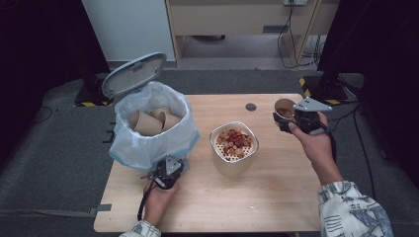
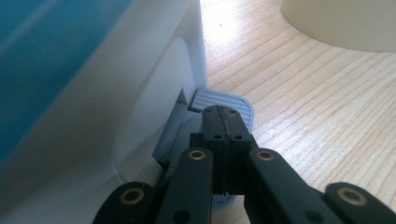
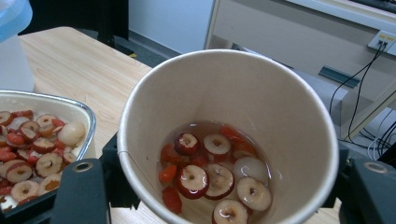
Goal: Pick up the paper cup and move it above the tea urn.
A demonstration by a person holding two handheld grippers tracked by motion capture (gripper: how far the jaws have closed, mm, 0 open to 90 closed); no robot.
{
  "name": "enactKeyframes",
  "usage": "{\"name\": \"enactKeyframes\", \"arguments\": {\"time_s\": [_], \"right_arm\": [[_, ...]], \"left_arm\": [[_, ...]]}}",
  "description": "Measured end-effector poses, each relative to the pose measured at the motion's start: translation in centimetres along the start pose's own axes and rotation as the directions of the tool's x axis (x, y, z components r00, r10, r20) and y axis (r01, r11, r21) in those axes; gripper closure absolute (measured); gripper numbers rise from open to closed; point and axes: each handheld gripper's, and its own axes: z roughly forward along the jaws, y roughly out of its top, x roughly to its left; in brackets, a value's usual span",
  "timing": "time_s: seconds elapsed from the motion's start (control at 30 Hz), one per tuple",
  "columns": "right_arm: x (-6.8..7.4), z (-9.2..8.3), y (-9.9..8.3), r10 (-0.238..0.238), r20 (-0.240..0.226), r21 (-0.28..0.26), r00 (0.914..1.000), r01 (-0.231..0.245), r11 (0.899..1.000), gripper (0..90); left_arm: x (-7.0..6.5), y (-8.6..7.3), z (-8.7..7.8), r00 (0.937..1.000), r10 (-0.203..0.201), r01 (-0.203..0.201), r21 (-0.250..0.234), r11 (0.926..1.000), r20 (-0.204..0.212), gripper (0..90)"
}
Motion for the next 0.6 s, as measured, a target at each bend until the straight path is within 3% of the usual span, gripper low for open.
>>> {"name": "enactKeyframes", "arguments": {"time_s": [0.2,0.6], "right_arm": [[-0.2,0.0,0.6,-0.007,0.007,-0.002,0.9999,0.007,1.0,30.5],[0.1,-0.1,2.9,-0.076,0.017,-0.016,0.997,0.076,0.997,30.5]], "left_arm": [[0.0,0.0,0.0,1.0,0.001,-0.001,0.0,1.0,-0.001,89.2],[0.0,0.0,0.0,1.0,-0.001,0.001,-0.001,1.0,0.0,89.2]]}}
